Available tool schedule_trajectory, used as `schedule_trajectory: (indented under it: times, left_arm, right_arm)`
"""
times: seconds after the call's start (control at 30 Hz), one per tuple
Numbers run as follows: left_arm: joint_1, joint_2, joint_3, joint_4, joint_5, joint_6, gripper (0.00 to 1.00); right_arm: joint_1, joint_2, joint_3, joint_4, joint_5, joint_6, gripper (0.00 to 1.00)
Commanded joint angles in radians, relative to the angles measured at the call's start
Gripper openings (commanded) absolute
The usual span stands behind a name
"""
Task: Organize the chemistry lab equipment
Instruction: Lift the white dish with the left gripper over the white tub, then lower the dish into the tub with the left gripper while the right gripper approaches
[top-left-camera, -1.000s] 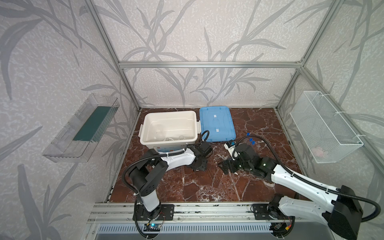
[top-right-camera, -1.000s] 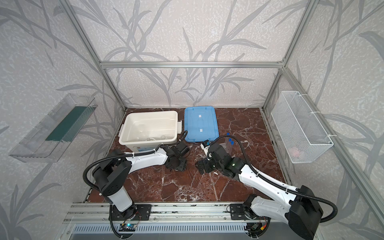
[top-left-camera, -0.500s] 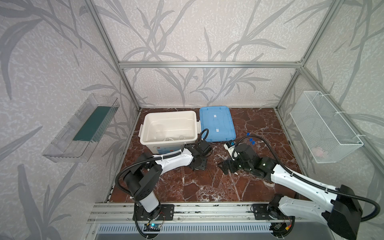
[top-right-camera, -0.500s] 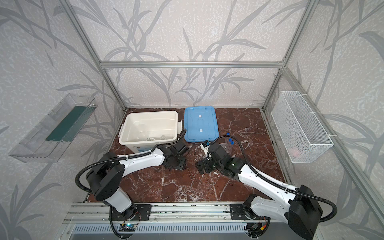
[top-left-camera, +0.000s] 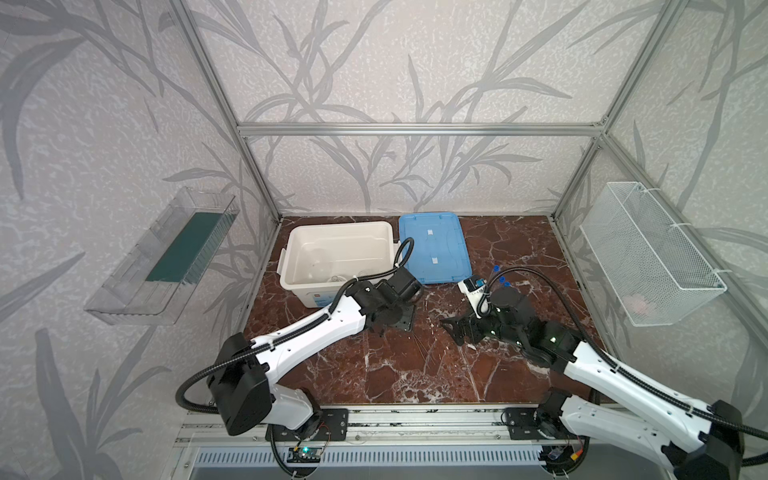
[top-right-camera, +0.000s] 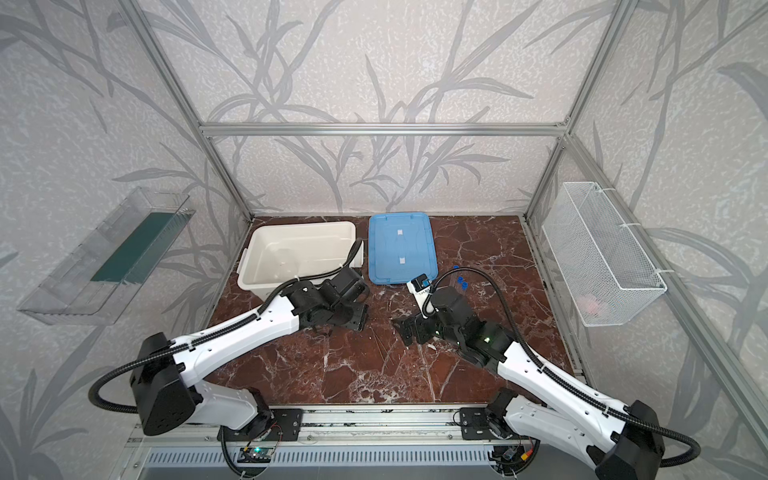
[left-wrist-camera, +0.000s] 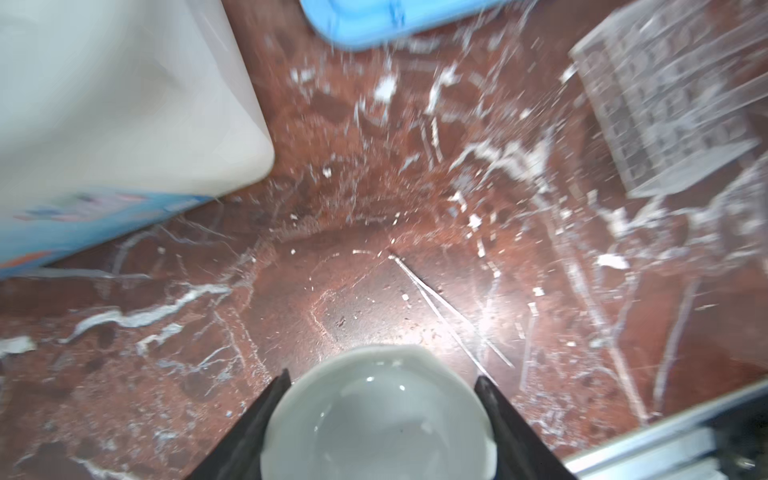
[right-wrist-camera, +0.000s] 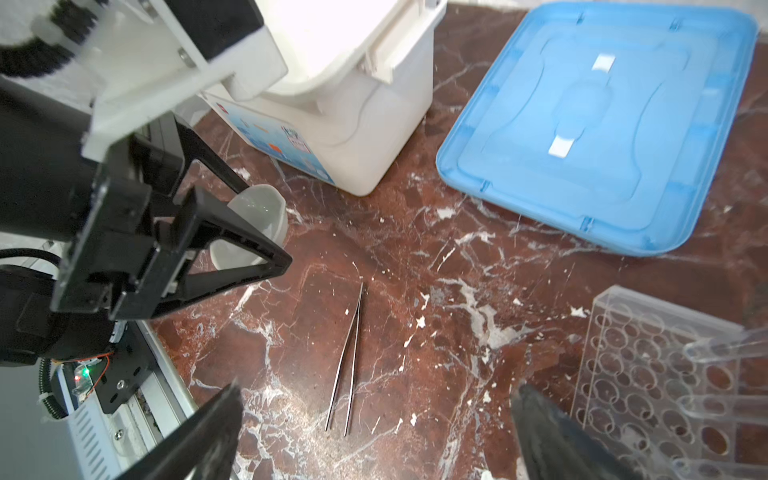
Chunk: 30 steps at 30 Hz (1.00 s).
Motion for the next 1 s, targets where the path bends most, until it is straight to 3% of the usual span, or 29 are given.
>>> schedule_trajectory:
  times: [0.0, 0.17, 0.33, 0.47, 0.7, 0.97]
  left_arm:
    - [0.003, -0.054, 0.093, -0.108, -0.063, 0.036, 0.54]
    - [0.091, -0.025, 0.292, -0.191, -0.063, 0.122, 0.54]
    - [0.254, 0.039, 0.445, -0.207, 0.001, 0.192, 0.52]
    - [0.336, 0.138, 0.559, -0.264, -0.092, 0.25, 0.52]
    - [0.549, 0.255, 0.555, -0.163, 0.009, 0.248, 0.52]
    - [0.673, 0.4, 0.561, -0.095, 0.018, 0.294, 0.52]
  right_arm:
    - [-0.003, -0.007, 0.084, 0.02, 0.032, -0.076, 1.0]
    - [-0.003, 0.098, 0.241, -0.007, 0.017, -0.121, 1.0]
    - [-0.003, 0.229, 0.4, 0.012, -0.041, -0.083, 1.0]
    - [-0.003, 0.38, 0.567, -0.04, -0.061, -0.064, 1.0]
    - [0.0, 0.612, 0.782, -0.042, -0.116, -0.018, 0.99]
    - [0.008, 0.829, 0.944, -0.015, -0.16, 0.03, 0.96]
